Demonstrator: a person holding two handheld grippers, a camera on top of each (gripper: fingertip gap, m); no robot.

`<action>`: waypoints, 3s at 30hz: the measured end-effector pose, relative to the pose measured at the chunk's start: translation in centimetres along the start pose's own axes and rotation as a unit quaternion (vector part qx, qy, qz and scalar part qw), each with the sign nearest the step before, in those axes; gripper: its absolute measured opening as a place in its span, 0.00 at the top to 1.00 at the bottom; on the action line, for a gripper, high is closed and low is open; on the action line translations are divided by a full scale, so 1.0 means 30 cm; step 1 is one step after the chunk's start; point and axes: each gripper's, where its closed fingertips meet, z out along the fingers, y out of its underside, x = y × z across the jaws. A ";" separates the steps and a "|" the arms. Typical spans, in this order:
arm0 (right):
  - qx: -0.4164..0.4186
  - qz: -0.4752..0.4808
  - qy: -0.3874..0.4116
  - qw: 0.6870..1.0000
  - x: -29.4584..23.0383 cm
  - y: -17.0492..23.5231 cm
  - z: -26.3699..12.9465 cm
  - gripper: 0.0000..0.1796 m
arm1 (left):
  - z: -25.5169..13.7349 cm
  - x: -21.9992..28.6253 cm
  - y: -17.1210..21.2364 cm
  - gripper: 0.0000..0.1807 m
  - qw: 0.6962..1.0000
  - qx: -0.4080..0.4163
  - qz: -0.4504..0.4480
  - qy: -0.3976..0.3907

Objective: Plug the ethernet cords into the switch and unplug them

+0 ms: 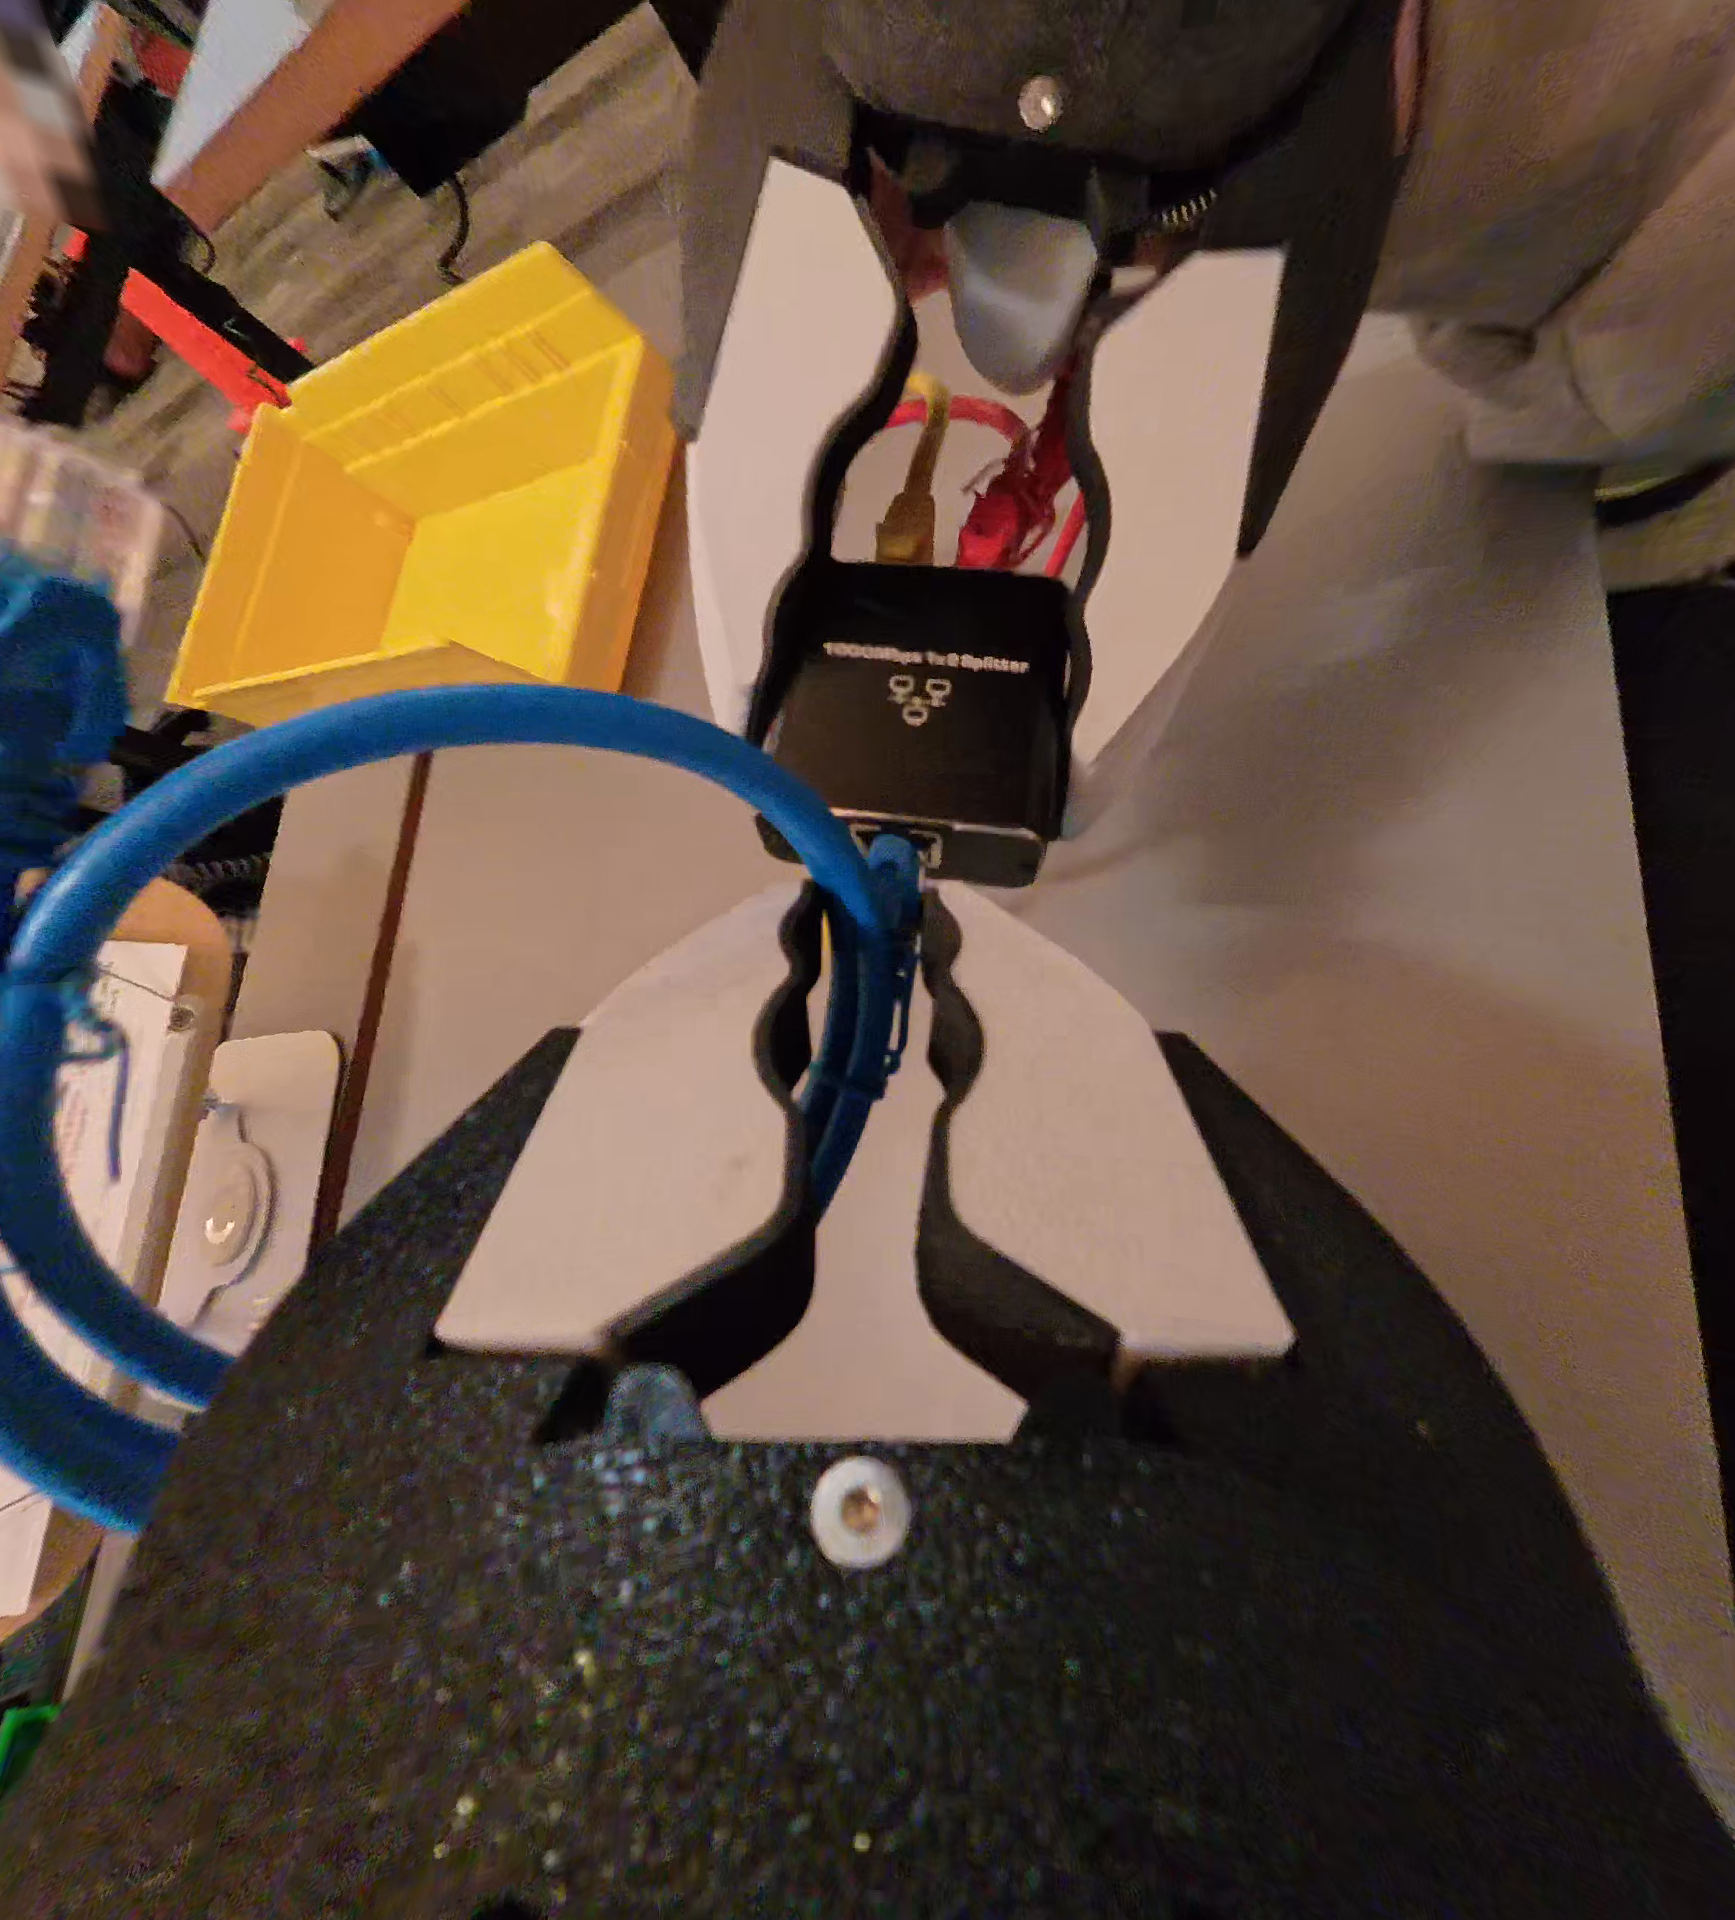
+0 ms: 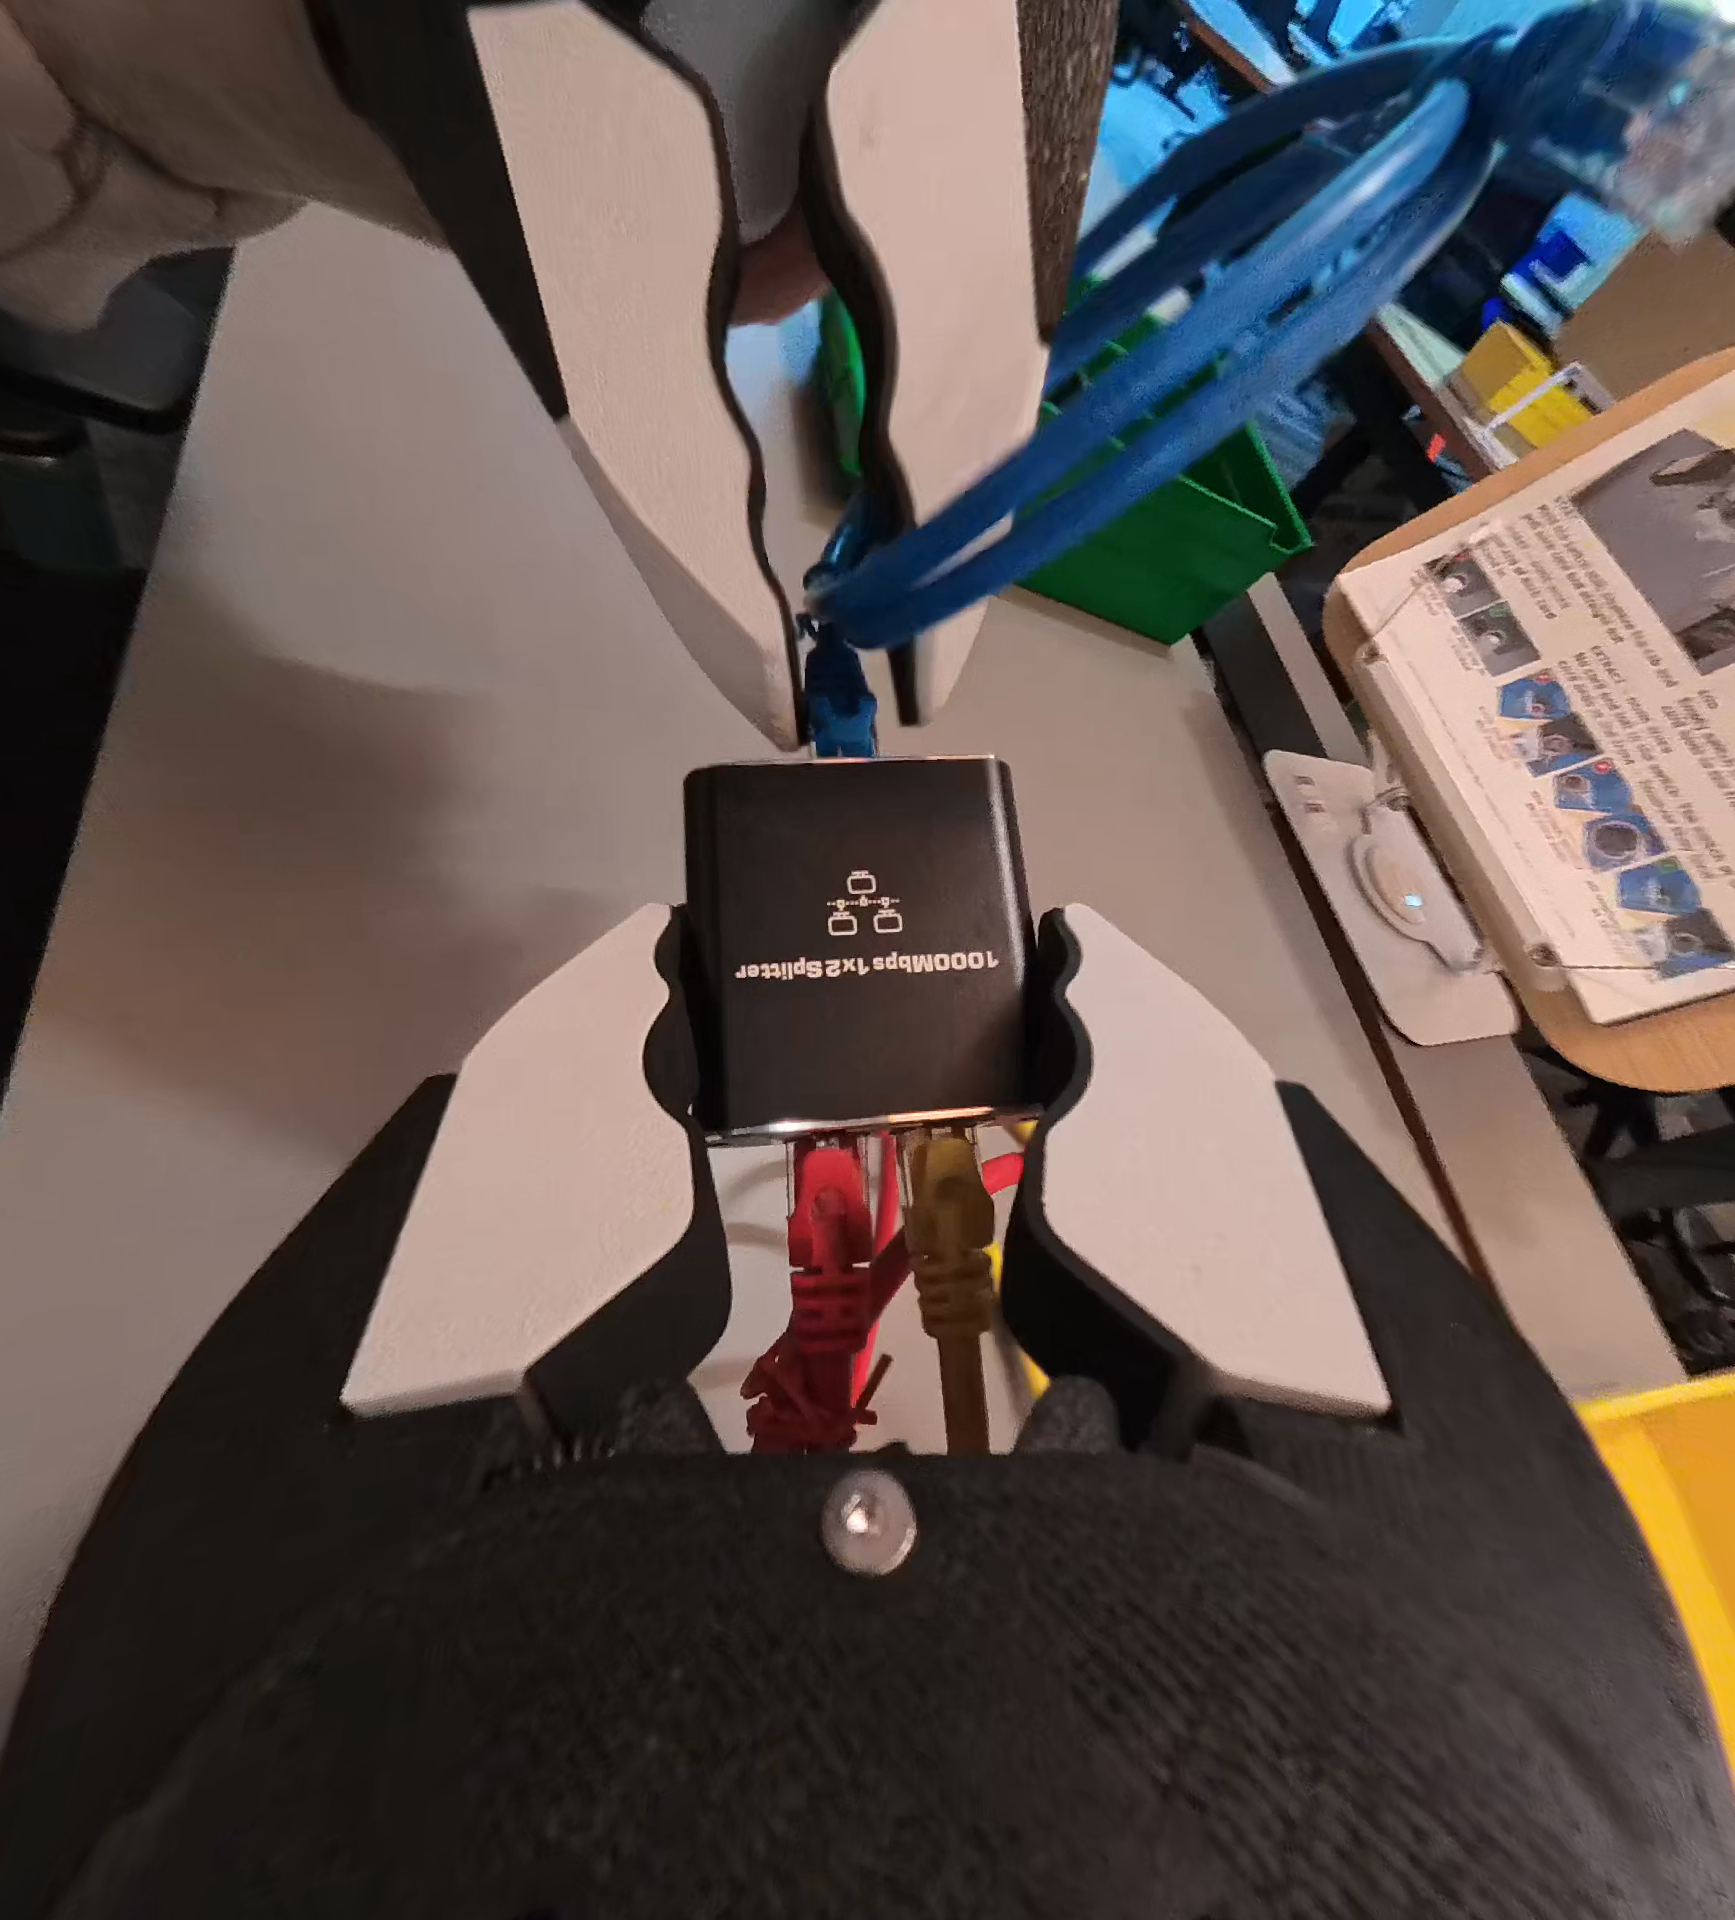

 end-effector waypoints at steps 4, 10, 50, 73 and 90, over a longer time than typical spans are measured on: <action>-0.022 -0.007 0.066 0.998 0.067 0.022 -0.014 0.64 | -0.081 -0.098 -0.081 0.67 0.990 0.093 -0.053 -0.088; 0.014 0.028 0.206 0.978 0.288 0.010 -0.225 0.64 | -0.258 -0.131 -0.144 0.62 0.957 0.230 -0.098 -0.145; -0.255 0.531 0.121 0.799 1.065 0.795 -0.168 0.63 | 0.021 -0.012 0.259 0.67 0.981 0.096 -0.165 -0.038; -0.160 0.219 0.235 0.933 1.077 0.614 -0.082 0.62 | 0.015 0.066 0.202 0.67 0.988 0.089 -0.123 0.007; -0.411 0.265 0.244 0.837 1.299 0.892 0.073 0.83 | 0.056 0.053 0.292 0.67 0.986 0.066 -0.153 0.015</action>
